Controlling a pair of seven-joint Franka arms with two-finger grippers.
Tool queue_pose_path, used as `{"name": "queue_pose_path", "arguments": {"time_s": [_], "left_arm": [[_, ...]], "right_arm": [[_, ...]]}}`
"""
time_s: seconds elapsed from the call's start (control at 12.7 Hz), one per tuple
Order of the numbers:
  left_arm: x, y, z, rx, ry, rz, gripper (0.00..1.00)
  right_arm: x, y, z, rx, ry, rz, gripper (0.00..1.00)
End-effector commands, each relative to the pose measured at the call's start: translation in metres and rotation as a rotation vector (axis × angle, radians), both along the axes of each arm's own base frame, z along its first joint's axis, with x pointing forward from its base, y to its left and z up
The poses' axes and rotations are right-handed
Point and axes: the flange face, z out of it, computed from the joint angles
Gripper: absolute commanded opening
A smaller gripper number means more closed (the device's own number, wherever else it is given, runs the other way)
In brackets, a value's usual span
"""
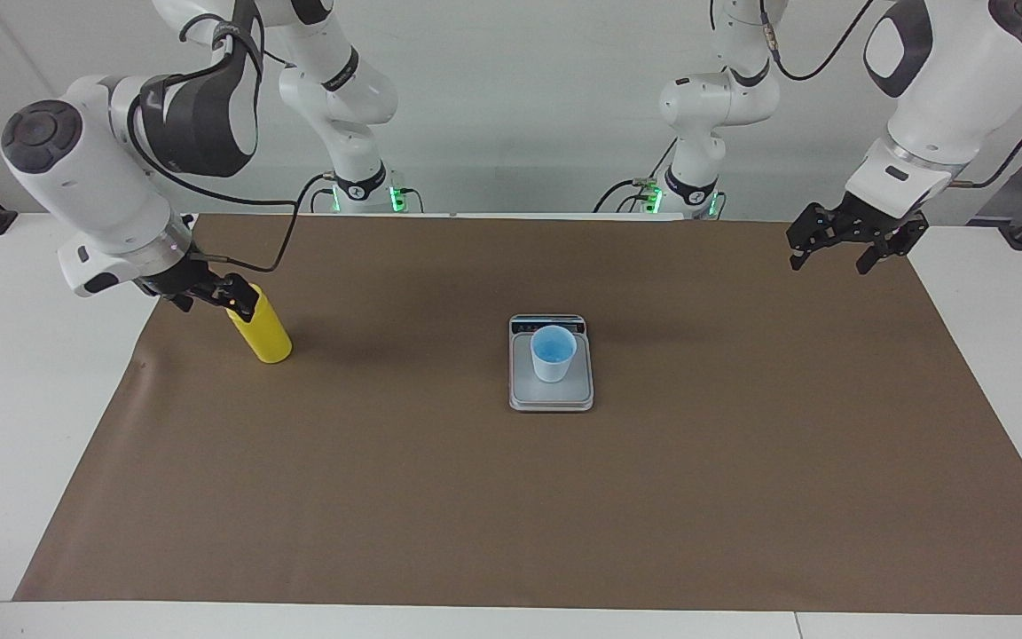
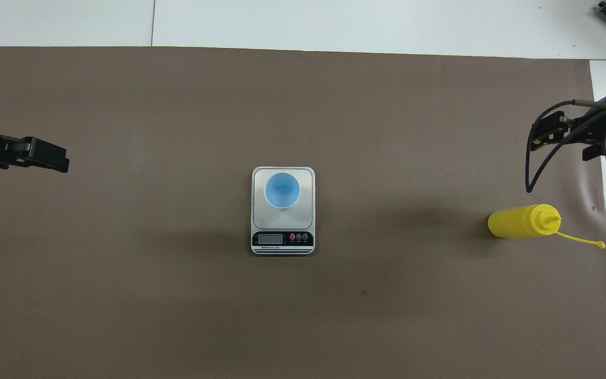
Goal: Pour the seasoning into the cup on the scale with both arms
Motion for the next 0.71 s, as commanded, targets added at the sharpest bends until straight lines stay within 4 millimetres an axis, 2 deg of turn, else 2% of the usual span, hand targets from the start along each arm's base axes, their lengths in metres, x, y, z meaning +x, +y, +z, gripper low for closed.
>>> {"name": "queue_pose_path", "arguments": {"time_s": [0.0,0.08,0.24,0.31,0.63], "left_arm": [[-0.007,-0.001,0.002,-0.007,-0.017,0.008,1.00],[-0.007,-0.001,0.001,-0.007,-0.017,0.008,1.00],[-0.007,-0.001,0.001,-0.007,-0.018,0.008,1.00],[-0.007,-0.001,0.001,-0.007,-0.018,0.008,1.00],[-0.007,-0.001,-0.002,-0.007,-0.012,0.007,1.00]], "right_arm": [[-0.003,0.026,0.033,-0.021,-0.126,-0.032,1.00],[-0.009,0.043,0.046,-0.022,-0.147,-0.031,1.00],[-0.026,0.062,0.074,-0.026,-0.184,-0.055,1.00],[-0.034,0.067,0.085,-0.027,-0.189,-0.061,1.00],[-0.053,0.069,0.101,-0.032,-0.169,-0.065,1.00]]}}
